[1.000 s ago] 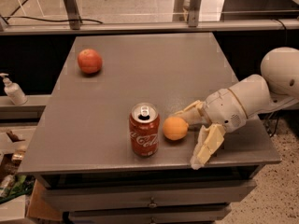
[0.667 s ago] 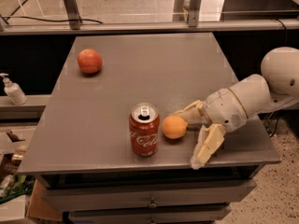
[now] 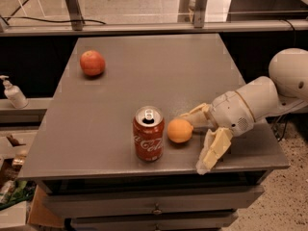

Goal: Move orange near coke can

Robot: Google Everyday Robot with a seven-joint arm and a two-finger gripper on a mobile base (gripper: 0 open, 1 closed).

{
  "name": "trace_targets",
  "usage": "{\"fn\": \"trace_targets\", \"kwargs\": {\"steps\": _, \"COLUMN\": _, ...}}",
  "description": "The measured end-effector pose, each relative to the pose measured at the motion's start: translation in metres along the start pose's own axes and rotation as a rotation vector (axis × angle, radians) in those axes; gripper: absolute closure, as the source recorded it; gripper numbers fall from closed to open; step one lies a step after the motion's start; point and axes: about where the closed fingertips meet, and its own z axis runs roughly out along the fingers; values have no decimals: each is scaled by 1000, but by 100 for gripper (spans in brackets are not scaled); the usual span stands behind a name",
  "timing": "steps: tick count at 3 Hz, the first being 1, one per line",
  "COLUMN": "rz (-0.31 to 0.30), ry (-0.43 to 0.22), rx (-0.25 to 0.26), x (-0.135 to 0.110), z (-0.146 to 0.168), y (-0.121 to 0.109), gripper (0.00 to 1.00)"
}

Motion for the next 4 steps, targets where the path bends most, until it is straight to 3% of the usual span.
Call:
{"fn": "trace_targets", "kwargs": {"steps": 1, "rz": 0, "ry": 0, "rx": 0, "x": 0, "z": 0, "y": 0, "gripper": 0}}
{"fn": "trace_targets", "kwargs": {"steps": 2, "rz": 0, "ry": 0, "rx": 0, "x": 0, "z": 0, "y": 0, "gripper": 18}}
{"fn": "trace_targets", "kwargs": {"steps": 3, "rz": 0, "ry": 0, "rx": 0, "x": -1, "z": 0, "y": 0, "gripper": 20}}
{"fn": "trace_targets", "kwargs": {"steps": 4, "rz": 0, "ry": 0, "rx": 0, "x": -1, "z": 0, "y": 0, "gripper": 0}}
